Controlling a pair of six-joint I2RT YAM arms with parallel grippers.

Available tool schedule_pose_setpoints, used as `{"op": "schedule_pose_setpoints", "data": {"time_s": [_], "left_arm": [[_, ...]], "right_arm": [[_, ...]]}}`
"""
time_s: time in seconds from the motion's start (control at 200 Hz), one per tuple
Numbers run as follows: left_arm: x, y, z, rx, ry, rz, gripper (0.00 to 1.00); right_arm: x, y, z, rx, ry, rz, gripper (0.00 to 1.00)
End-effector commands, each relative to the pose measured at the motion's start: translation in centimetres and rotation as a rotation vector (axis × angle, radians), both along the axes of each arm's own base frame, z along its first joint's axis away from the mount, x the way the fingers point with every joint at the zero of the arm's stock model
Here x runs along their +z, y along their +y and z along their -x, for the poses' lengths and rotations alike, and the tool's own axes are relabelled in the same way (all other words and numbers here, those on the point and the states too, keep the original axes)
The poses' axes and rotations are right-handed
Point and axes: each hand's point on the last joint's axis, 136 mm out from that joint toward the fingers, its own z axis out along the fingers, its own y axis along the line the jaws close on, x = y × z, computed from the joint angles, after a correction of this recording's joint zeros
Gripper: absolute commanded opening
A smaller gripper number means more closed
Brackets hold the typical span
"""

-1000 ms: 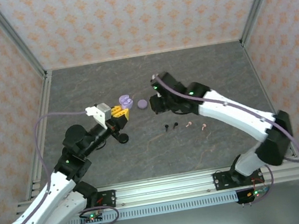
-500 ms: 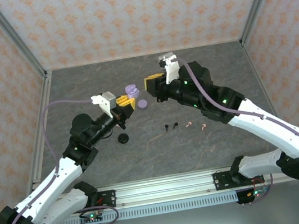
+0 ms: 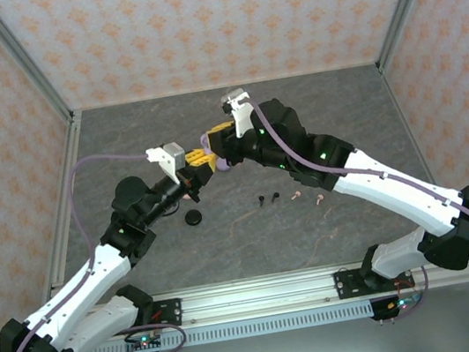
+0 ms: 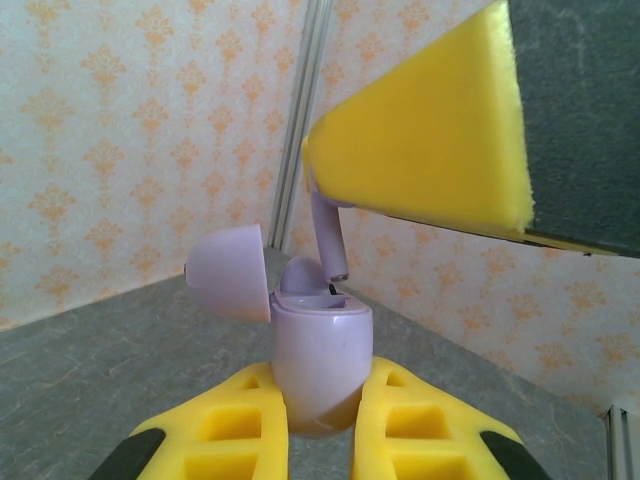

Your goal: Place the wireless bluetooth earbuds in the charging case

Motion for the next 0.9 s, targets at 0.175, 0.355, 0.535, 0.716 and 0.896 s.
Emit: {"op": "schedule_pose_setpoints", "data": {"time_s": [0.175,0.355,0.535,0.716,0.896], "left_arm": [[3.2,0.2,0.9,-0.011,-0.093,0.046,0.0],[3.1,0.2,0.9,-0.01,-0.09,0.045,0.0],[2.9,0.2,0.9,-0.009,-0.085,0.042,0.0],[3.1,0.2,0.9,-0.01,-0.087,0.046,0.0],[3.0,0.3,1.0,-0.01,-0.086,0.045,0.0]], "right_arm": [[-0.2,0.4,0.7,0.025,0.03,-0.007,0.19],[-1.2,0.2,0.8,0.022,0.058,0.016,0.19],[-1.8,-0.3,0.9,0.011,0.058,0.037,0.19],[-3.2,0.4,0.9,0.032,0.097,0.066,0.2],[-4.2,0.1,0.6,0.012,0.108,0.102,0.2]]}}
